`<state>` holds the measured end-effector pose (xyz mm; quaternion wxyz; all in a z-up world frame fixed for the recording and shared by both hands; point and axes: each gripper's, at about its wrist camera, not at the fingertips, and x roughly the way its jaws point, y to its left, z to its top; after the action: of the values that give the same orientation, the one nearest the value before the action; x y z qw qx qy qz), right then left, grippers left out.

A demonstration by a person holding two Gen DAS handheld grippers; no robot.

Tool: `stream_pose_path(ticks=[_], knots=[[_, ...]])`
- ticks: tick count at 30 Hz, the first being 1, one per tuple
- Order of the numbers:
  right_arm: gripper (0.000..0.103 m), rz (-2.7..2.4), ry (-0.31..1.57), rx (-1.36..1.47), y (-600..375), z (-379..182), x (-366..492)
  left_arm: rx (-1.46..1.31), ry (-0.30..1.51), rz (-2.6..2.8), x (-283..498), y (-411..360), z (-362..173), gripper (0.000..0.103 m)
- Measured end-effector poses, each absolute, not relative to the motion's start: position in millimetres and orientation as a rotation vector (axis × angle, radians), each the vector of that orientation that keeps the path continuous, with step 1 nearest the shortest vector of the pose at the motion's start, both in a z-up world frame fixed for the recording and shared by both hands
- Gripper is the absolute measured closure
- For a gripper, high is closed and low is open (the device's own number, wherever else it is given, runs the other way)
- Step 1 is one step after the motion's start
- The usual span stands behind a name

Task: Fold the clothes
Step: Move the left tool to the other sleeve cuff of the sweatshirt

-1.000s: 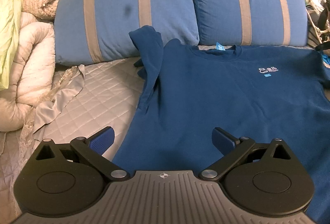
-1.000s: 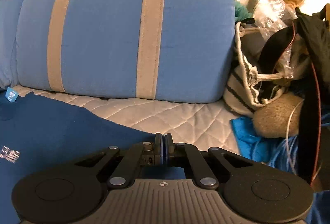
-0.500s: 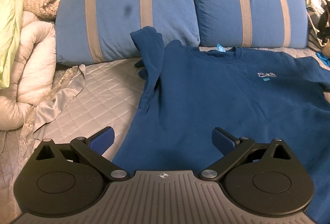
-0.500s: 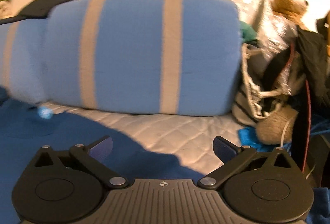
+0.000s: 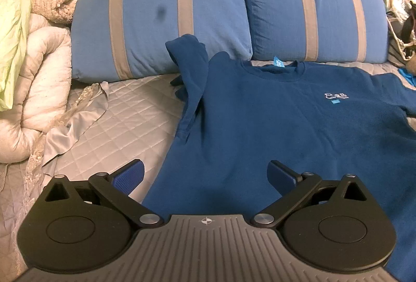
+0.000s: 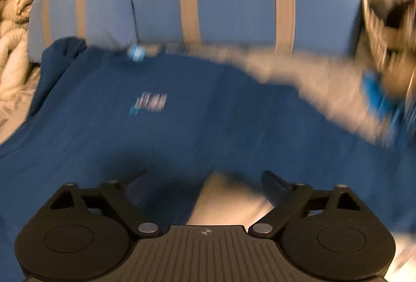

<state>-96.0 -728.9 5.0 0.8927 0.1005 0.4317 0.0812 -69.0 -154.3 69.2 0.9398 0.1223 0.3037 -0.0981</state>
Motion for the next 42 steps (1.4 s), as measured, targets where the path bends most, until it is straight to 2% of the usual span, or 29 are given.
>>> stream_pose_path(ticks=[1, 2, 3, 4, 5, 6, 13, 16, 17, 18, 20, 23, 29, 33, 38, 42], knots=[[0.023, 0.181, 0.929, 0.269, -730, -6, -99, 0.250, 0.620, -0.200, -69, -154, 69, 0.000], [0.031, 0.193, 0.962, 0.330, -731, -18, -102, 0.250, 0.620, -0.200, -69, -154, 69, 0.000], [0.046, 0.205, 0.984, 0.393, -732, -27, -105, 0.249, 0.620, -0.199, -69, -154, 69, 0.000], [0.057, 0.216, 0.991, 0.462, -732, -34, -109, 0.249, 0.620, -0.198, -69, -154, 69, 0.000], [0.085, 0.228, 0.997, 0.530, -733, -41, -113, 0.250, 0.620, -0.197, -69, -154, 69, 0.000], [0.095, 0.240, 0.996, 0.581, -734, -46, -117, 0.251, 0.620, -0.196, -69, -154, 69, 0.000], [0.095, 0.202, 0.972, 0.513, -728, -33, -141, 0.254, 0.622, -0.194, -69, -155, 69, 0.000], [0.090, 0.170, 0.969, 0.464, -730, -27, -143, 0.255, 0.622, -0.192, -69, -154, 70, 0.000], [0.073, 0.156, 0.970, 0.438, -731, -24, -143, 0.255, 0.621, -0.192, -69, -154, 70, 0.000], [0.049, 0.137, 0.962, 0.406, -731, -21, -144, 0.255, 0.621, -0.191, -69, -155, 70, 0.000], [0.023, 0.094, 0.916, 0.328, -730, -12, -150, 0.257, 0.622, -0.190, -69, -155, 70, 0.000], [0.001, 0.075, 0.822, 0.253, -722, 11, -153, 0.255, 0.631, -0.197, -67, -155, 70, 0.000], [0.000, 0.155, 0.637, 0.240, -693, 57, -152, 0.186, 0.693, -0.278, -59, -144, 70, 0.000], [0.000, 0.231, 0.573, 0.208, -653, 60, -144, 0.180, 0.689, -0.290, -60, -137, 79, 0.000], [0.000, 0.327, 0.586, 0.156, -603, 44, -133, 0.223, 0.630, -0.331, -60, -127, 105, 0.000], [0.000, 0.392, 0.624, 0.221, -584, 27, -129, 0.262, 0.551, -0.311, -46, -123, 118, 0.000]])
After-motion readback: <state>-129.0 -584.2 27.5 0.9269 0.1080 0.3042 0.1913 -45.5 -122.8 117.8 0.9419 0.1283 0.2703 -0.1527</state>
